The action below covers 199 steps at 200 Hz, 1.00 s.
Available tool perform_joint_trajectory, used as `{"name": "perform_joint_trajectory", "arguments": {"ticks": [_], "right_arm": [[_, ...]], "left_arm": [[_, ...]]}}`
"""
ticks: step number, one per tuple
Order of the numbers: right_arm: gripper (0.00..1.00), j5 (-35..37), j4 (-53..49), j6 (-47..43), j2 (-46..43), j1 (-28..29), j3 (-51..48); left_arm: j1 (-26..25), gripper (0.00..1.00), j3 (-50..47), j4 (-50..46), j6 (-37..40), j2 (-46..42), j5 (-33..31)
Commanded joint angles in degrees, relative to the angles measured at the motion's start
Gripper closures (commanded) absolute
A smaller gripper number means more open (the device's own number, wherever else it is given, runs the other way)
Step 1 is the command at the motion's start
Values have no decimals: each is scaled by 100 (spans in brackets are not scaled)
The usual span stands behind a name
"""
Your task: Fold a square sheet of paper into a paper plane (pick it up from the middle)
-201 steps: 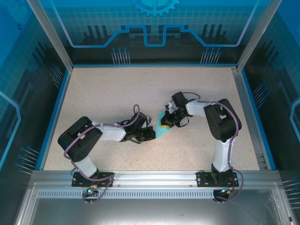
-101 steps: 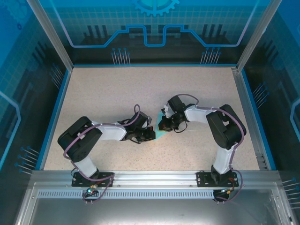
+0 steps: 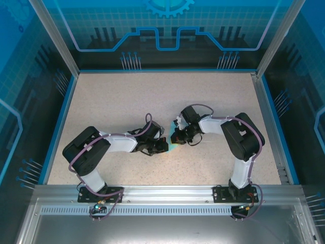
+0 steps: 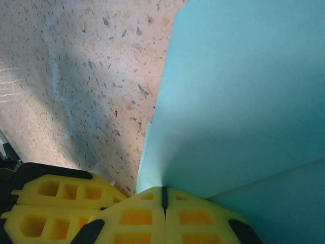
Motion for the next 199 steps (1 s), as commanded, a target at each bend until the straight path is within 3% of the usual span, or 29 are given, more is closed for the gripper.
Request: {"name": "perform_joint_trajectory", "arguments": {"ticks": [1, 120, 199], "right_arm": [[97, 133, 102, 139, 202, -157, 53], [97, 628, -48, 13, 720, -1340, 745], [97, 885, -490, -219, 841, -1811, 1541]], "left_arm": [[-108, 100, -221, -1331, -6, 277, -147], [-103, 100, -362, -1297, -76, 296, -157], [-107, 100, -294, -1306, -6, 306, -146]]}}
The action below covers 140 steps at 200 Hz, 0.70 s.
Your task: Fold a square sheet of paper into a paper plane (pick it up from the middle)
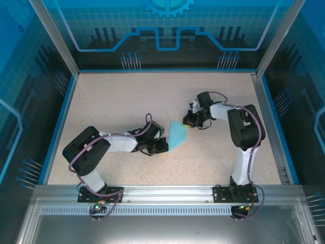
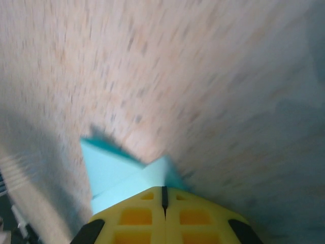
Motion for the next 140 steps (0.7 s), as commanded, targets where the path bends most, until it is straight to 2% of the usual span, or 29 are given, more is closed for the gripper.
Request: {"name": "perform_joint_trajectory", "arguments": {"ticks": [1, 39, 58, 80, 90, 103, 140], "right_arm": [[97, 570, -187, -199, 119, -261, 327], [94, 476, -160, -215, -314, -264, 234], [87, 451, -162, -186, -709, -213, -27], [73, 290, -118, -143, -1171, -94, -445], [69, 140, -111, -111, -1332, -18, -605], [64, 30, -30, 29, -1519, 93, -873], [53, -171, 478, 599, -1813, 387, -1525]], "left_arm": [[-105, 100, -293, -1278, -1, 305, -135], [-98, 100, -2, -1230, 1, 220, -153], [-103, 100, 224, -1156, -47, 43, -152], [-97, 87, 650, -1167, -56, -172, -139], [-93, 75, 883, -1224, -46, -239, -130], [-88, 65, 1177, -1396, -14, -285, -250], [179, 51, 1533, -1692, -86, -429, -833]]}}
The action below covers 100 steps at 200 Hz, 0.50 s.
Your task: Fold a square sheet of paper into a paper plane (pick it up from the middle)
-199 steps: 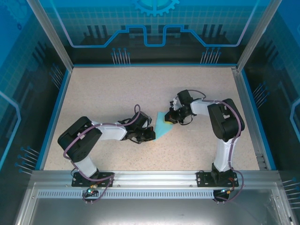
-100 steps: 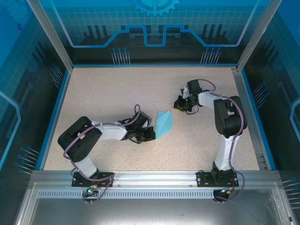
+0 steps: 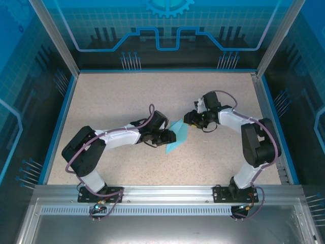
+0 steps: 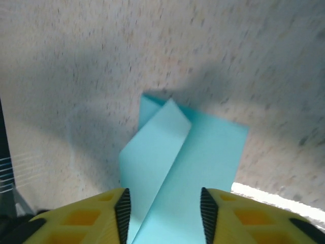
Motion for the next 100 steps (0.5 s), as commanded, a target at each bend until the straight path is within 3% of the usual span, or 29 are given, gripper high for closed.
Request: {"name": "perform_joint_trajectory", "arguments": {"ticks": [1, 36, 100], "right_arm": [[53, -245, 275, 412, -124, 218, -364], [51, -288, 612, 699, 34, 535, -492], [57, -309, 926, 991, 446, 783, -414]], "left_arm": [[208, 51, 176, -415, -98, -297, -493], [557, 35, 157, -621, -210, -581, -1014], [1010, 5, 199, -1045, -142, -769, -1569]]}}
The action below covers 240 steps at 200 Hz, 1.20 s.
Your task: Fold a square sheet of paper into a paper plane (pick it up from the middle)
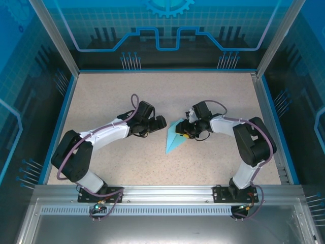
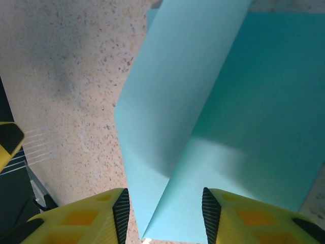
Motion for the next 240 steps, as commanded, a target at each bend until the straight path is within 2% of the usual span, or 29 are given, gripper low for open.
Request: {"name": "perform_joint_trajectory", "arguments": {"ticks": [1, 23, 40, 80, 105, 119, 142, 177, 211, 240], "right_arm": [[57, -90, 210, 178, 160, 97, 79], [62, -340, 313, 190, 309, 117, 168], [64, -617, 471, 250, 489, 133, 241], [66, -785, 749, 329, 685, 143, 219], [80, -930, 1035, 351, 726, 143, 152], [88, -1011, 1273, 392, 678, 125, 74], [93, -1182, 1670, 493, 454, 65, -35], [94, -1470, 1765, 593, -60, -108, 51], [93, -1997, 2034, 1008, -399, -246, 242], [93, -2330, 2336, 1460, -455, -246, 546]], "left_arm": [[149, 5, 100, -275, 17, -193, -315], [234, 1, 135, -293, 58, -184, -272], [277, 2, 153, -303, 87, -170, -226], [399, 1, 119, -346, 117, -257, -65], [478, 2, 46, -314, 64, -302, 220], [589, 1, -70, -174, -150, -395, 645], [822, 2, -270, 58, -445, -587, 1354], [1071, 2, -612, 497, -542, -987, 1982], [1230, 2, -1044, 1478, -814, -1229, 3173], [1226, 2, -1263, 2682, -1201, -1106, 4215]]}}
